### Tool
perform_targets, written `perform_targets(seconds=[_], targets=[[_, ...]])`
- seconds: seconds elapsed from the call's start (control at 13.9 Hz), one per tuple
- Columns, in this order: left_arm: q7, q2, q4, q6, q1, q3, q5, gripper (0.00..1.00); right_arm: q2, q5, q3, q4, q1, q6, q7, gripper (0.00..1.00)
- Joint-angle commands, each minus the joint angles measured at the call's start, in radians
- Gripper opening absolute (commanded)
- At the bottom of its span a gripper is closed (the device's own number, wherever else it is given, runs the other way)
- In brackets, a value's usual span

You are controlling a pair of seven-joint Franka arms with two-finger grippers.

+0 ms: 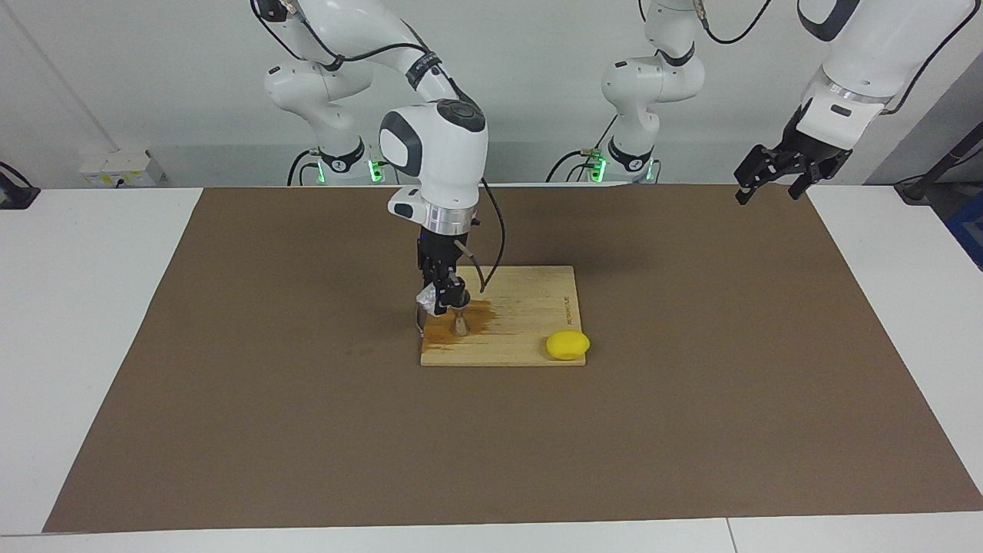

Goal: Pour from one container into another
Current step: 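Move the held glass over the steel cup with the right gripper, then tilt the glass above the steel cup with the right gripper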

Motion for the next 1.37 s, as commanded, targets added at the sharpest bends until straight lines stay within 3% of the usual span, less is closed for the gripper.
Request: perform_targets(seconds=[0.0,0.51,0.72,1.3], targets=[[0.009,-0.021,-0.029,-0.009,0.002,-0.005,-0.012,1.00,-0.028,-0.040,0.001,-0.020,0.004,-0.015,0.008,0.00],[0.026,-0.024,-0.031,-0.009,0.015,-0.008,-0.012,1.00,-0.027,-0.053,0.006,0.000,0.004,-0.061,-0.038,0.00],[0.014,-0.029,-0.037,-0.009,0.010,-0.006,-0.010,1.00,-0.027,0.063,0.007,0.026,-0.015,-0.067,-0.039,0.00],[0.011,-0.033,-0.038,-0.023,0.015,-0.006,-0.010,1.00,-0.017,0.212,0.007,0.027,-0.056,-0.050,-0.093,0.00]])
